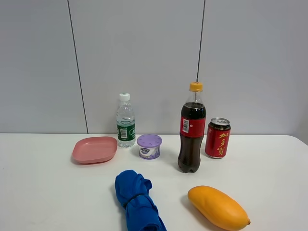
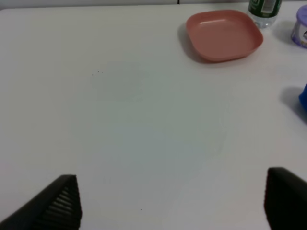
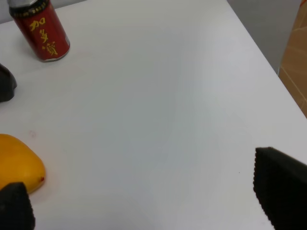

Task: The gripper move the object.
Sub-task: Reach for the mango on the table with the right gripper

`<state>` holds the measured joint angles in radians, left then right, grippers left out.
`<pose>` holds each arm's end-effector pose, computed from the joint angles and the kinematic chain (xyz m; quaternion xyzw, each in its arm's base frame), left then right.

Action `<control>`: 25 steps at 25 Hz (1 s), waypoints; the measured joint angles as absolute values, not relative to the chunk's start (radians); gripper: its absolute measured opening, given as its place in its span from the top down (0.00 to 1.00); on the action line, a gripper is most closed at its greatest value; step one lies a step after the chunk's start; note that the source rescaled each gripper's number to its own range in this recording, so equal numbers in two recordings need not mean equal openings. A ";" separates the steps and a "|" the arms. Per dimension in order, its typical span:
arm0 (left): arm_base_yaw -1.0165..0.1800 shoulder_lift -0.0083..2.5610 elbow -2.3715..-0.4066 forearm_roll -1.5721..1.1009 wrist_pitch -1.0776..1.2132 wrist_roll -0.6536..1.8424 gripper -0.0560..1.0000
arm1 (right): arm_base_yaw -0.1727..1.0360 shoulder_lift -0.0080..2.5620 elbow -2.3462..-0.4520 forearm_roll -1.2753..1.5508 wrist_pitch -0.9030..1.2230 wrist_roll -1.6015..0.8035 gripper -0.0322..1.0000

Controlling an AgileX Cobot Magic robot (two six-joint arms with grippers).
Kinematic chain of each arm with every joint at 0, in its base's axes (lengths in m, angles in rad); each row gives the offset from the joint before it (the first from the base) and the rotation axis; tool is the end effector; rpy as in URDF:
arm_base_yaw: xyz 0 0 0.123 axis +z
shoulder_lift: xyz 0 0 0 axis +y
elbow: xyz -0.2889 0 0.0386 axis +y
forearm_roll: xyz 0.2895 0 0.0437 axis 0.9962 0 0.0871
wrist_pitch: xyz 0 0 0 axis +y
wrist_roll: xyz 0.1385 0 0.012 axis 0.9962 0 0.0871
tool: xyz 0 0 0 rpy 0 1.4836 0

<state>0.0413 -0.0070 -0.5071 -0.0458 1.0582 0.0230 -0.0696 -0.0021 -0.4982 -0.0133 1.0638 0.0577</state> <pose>0.0662 -0.0028 0.2787 -0.0067 0.8486 -0.0059 0.5289 0.0673 -0.0063 0.2744 0.0546 0.8522 -0.0097 0.5203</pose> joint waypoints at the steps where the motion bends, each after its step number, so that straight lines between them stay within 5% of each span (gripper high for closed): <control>1: 0.041 -0.007 -0.507 -0.046 1.058 0.023 0.00 | -0.070 -0.002 -0.498 -0.013 1.064 0.058 0.15; 25: 0.041 -0.007 -0.507 -0.046 1.058 0.023 0.00 | -0.070 -0.002 -0.498 -0.013 1.064 0.058 0.15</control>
<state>0.0413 -0.0070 -0.5071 -0.0458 1.0582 0.0230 -0.0696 -0.0021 -0.4982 -0.0133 1.0638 0.0577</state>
